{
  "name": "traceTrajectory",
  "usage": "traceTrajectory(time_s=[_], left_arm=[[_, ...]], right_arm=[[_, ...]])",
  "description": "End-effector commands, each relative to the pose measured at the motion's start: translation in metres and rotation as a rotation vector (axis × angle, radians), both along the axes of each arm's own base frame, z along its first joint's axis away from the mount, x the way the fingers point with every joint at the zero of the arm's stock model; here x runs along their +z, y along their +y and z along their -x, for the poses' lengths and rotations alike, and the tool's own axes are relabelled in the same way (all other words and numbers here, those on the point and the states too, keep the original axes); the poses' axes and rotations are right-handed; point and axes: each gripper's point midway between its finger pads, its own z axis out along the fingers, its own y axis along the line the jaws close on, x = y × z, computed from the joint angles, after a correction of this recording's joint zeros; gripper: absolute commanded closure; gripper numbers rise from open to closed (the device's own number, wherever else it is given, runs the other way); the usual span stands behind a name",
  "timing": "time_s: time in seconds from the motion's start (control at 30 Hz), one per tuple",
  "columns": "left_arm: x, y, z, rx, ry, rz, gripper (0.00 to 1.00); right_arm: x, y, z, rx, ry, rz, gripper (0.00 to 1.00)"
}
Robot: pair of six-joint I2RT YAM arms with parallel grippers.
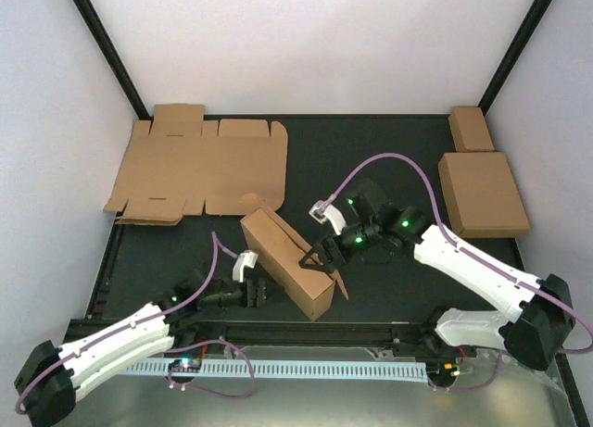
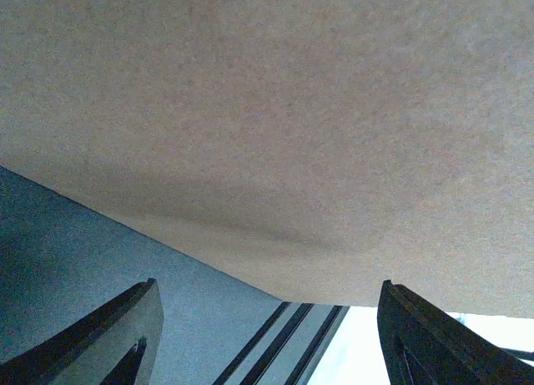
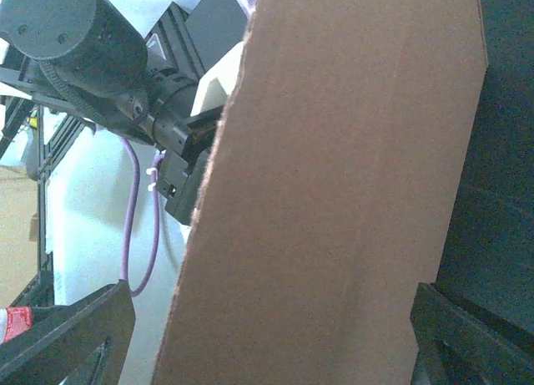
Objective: Fold the paper box
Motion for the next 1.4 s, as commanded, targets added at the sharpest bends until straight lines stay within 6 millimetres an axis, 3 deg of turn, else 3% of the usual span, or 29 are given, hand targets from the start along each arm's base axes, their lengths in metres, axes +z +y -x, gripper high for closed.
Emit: traceTrajectory(time_s=[0.0,0.23,0.43,0.6,0.9,1.17,1.37], left_arm=[[0.008,-0.006,-0.004,0.001,-0.016,0.026,0.27],[0.009,-0.012,-0.002,-0.024,-0.021,0.031,0.26],[0.012,-0.018,-0.001,-0.032,-0.04,0.061,0.26],[0.01,-0.026,0.003,-0.056,-0.034,0.067,0.26],[0.014,-0.05,0.009,-0.107,-0.034,0.074,0.27],[0.019,-0.062,0.008,-0.102,-0.051,0.086,0.27],[0.021,-0.071,0.011,-0.105,-0.055,0.096,0.27]], right_arm=[[0.004,0.005,-0.007,-0.007,-0.039,-0.003,0.06],[0.016,-0.001,-0.012,-0.049,-0.083,-0.003,0.0],[0.015,-0.004,-0.009,-0.052,-0.081,0.006,0.0],[0.008,0.001,-0.009,-0.033,-0.063,0.011,0.0],[0.013,0.015,-0.013,0.015,-0.058,-0.008,0.0],[0.012,0.015,-0.021,0.011,-0.094,0.031,0.0],[0.014,0.02,-0.04,0.01,-0.148,0.091,0.0]])
